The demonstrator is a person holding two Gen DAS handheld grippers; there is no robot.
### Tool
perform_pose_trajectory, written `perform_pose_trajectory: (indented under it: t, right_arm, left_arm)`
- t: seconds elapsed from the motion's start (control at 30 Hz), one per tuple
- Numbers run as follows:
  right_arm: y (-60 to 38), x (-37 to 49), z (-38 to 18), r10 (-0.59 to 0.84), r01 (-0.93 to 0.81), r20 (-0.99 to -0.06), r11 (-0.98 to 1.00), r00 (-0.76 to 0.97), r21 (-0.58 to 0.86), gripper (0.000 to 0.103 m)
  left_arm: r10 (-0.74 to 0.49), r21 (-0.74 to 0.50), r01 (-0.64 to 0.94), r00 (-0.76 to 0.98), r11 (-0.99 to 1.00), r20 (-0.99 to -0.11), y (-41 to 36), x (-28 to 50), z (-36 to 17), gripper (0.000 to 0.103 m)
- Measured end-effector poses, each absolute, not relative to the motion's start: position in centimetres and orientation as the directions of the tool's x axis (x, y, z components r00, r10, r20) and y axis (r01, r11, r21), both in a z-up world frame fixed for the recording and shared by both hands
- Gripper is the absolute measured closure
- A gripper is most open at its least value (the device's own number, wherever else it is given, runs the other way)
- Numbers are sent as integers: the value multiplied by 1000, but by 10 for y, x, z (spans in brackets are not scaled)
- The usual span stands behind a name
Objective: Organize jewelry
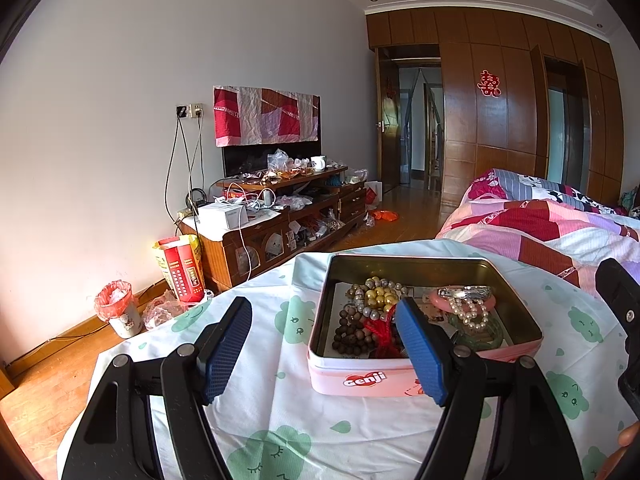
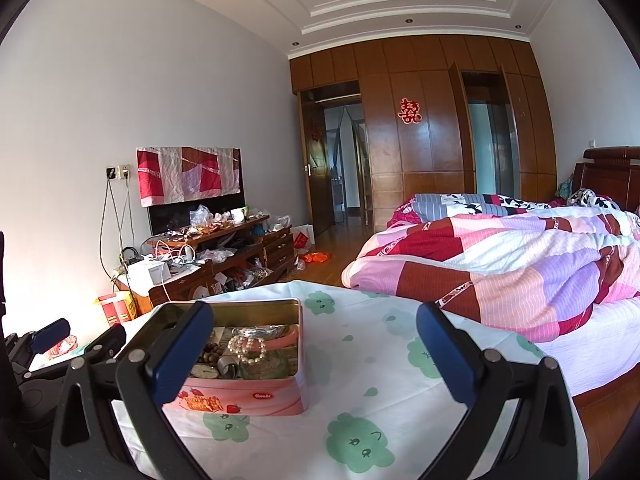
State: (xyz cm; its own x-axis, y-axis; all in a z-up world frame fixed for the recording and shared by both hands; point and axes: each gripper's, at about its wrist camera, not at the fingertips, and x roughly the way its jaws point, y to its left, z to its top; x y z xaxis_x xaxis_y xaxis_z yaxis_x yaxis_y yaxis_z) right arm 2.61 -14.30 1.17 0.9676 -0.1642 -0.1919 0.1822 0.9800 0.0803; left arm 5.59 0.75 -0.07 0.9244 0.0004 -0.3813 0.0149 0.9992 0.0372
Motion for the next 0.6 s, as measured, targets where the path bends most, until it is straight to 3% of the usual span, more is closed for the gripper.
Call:
perform_pose_trajectory:
  t: [0.6]
  right_arm:
    - [-149, 24, 11, -168, 188, -204, 979, 964, 83, 0]
  left_arm:
    - [-11, 38, 27, 926, 999, -378, 5, 56, -1, 28]
